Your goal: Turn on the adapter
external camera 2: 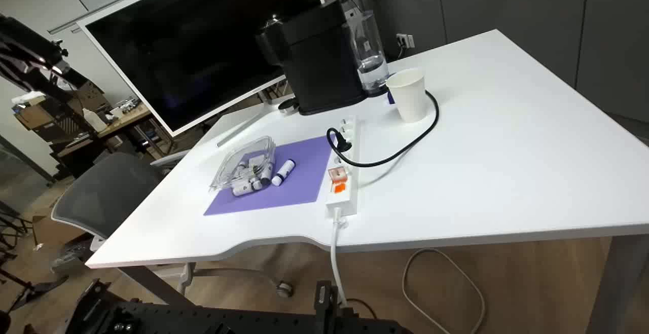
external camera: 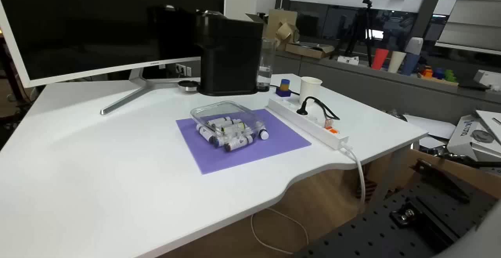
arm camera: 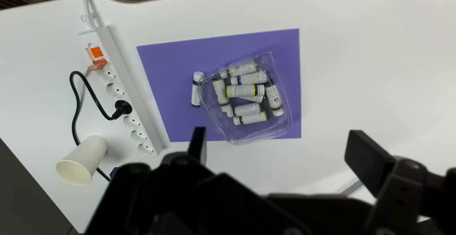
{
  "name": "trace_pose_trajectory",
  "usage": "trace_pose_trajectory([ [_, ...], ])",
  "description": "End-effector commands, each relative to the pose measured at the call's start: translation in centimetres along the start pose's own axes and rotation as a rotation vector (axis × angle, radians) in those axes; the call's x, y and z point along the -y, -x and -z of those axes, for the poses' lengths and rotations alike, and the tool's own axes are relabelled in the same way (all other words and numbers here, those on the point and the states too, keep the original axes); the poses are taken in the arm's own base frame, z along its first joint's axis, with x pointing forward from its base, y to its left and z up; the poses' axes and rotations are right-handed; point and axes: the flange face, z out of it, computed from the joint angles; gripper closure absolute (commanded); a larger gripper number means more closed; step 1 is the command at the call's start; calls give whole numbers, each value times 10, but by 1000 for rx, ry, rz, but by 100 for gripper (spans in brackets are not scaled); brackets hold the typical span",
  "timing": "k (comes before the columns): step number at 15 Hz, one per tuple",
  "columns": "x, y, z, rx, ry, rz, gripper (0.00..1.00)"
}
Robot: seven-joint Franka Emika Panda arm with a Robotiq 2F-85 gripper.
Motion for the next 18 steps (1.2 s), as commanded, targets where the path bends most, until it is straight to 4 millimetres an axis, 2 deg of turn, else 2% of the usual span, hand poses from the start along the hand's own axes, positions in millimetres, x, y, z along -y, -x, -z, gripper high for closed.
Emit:
trace_pose_trajectory([
  [1,0,0,1,1,0,0,0],
  [13,-1,0,0,-29,-10,31,0],
  [16,-24,-10,-16,-36,-44,90,0],
  [18,-49,-17,-33,-15,-59,111,0],
])
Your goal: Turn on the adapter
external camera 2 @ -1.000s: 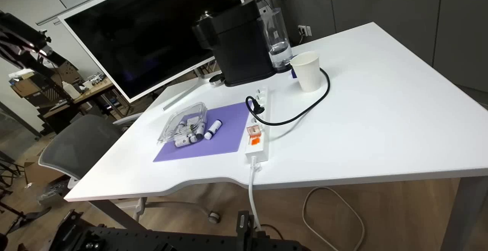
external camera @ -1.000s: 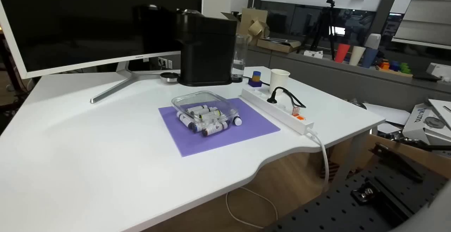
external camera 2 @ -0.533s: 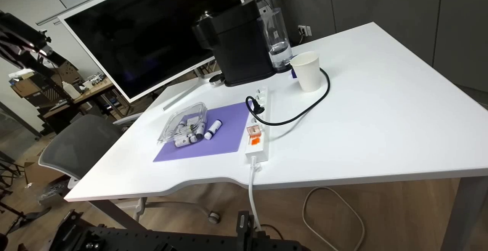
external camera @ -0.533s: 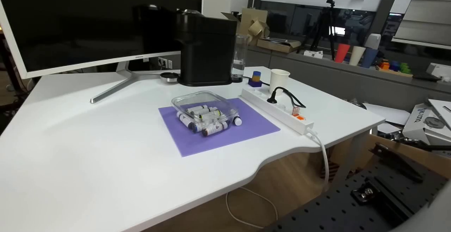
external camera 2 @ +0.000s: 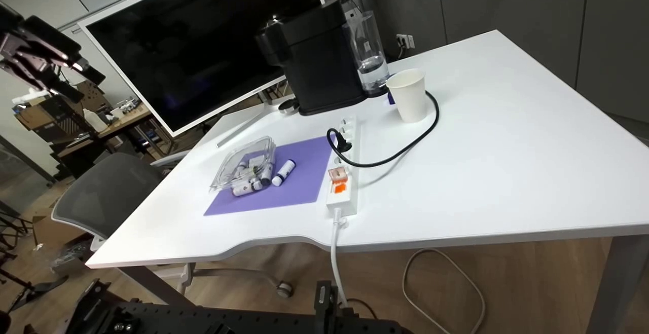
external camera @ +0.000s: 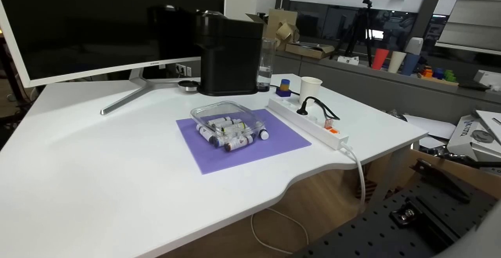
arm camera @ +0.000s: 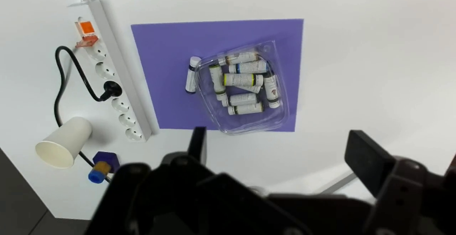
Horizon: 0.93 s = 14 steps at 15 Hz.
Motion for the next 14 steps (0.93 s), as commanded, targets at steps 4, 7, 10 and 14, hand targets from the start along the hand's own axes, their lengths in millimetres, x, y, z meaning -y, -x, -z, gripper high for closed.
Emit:
trace_pose_trajectory([
  [4,-90,-18,-57,97,-37,18,0],
  [7,-133,-26,-87,128,-42,-5,0],
  [10,-167,-30,-119,144,-31,2,0],
  [14,-196,-24,-170,191,-40,-3,0],
])
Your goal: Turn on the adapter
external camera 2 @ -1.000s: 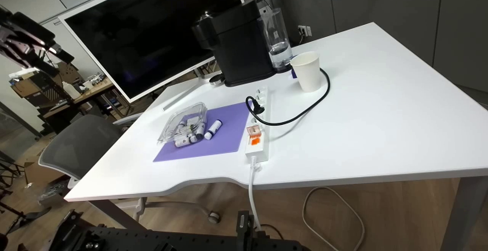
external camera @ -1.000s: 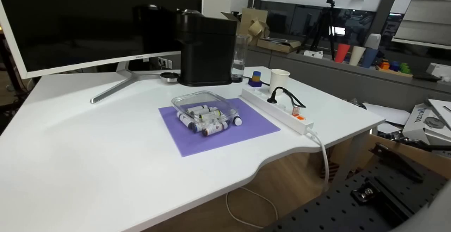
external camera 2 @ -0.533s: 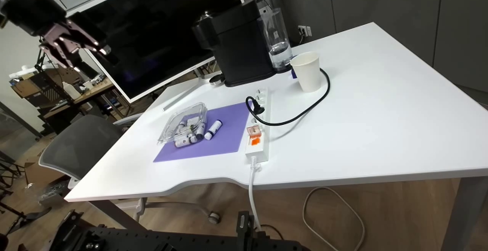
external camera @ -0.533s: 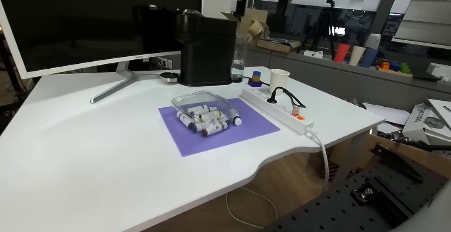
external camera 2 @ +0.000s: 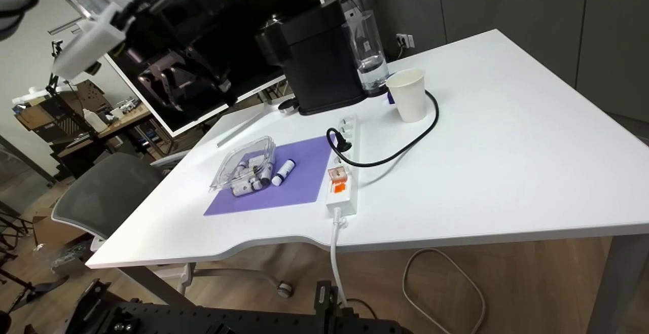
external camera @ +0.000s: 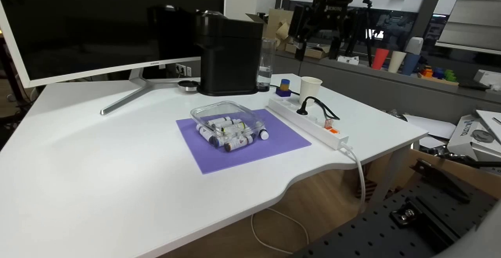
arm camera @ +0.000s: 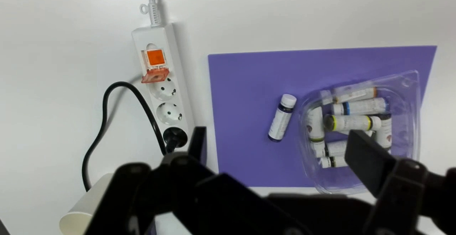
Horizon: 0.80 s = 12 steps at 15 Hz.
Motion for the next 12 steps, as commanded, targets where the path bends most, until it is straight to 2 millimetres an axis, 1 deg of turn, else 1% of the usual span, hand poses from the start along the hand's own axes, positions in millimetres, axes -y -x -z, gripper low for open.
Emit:
trace_pose_trajectory([
  [1,-23,-7,-37,44,-1,-35,0],
  [2,-13,0,-23,28,-7,-17,0],
  [3,-15,0,-32,40,-8,-22,0],
  [4,-14,1,-35,47,-9,-21,0],
  [8,-12,-1,-29,32,-7,-14,0],
  [10,-23,-11,-41,33,12,-34,0],
  [12,-41,-16,-57,53,24,-55,0],
])
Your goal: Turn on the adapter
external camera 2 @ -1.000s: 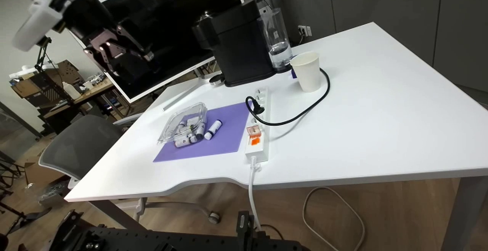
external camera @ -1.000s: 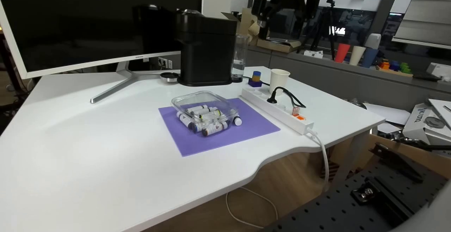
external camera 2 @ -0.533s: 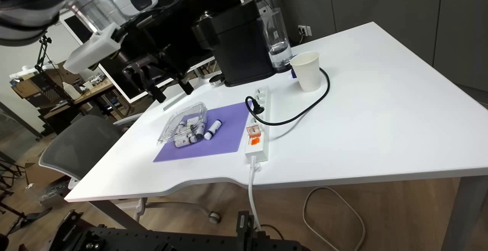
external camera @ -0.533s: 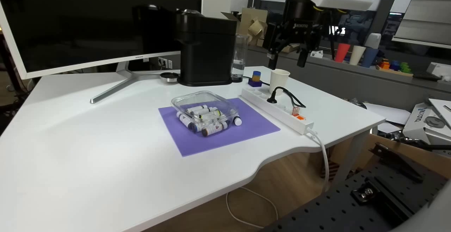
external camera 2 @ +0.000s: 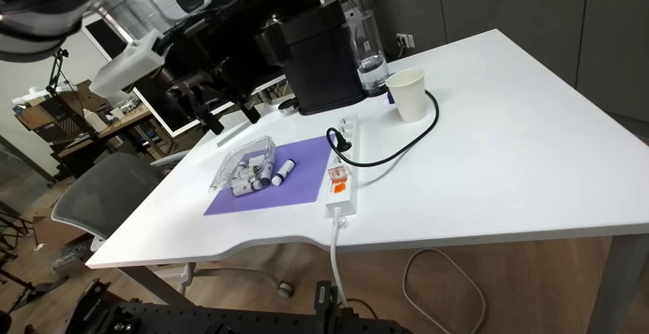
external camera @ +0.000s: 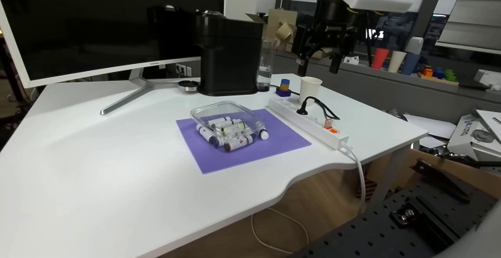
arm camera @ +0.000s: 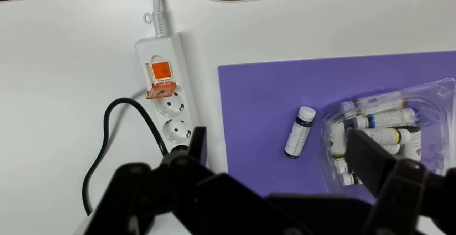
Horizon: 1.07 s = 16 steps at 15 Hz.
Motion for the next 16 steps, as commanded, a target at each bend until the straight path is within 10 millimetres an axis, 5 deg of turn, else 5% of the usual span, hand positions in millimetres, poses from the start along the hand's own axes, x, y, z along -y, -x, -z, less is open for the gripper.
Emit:
trace_pose_trajectory([
  [1,-31,-16,-26,27,35,-47,0],
  [3,-51,-21,-44,50,44,-81,0],
  [4,-59,-22,-53,63,41,-92,25],
  [10,-79,-34,-97,138,32,13,63],
  [16,-85,-31,-120,185,67,106,99],
])
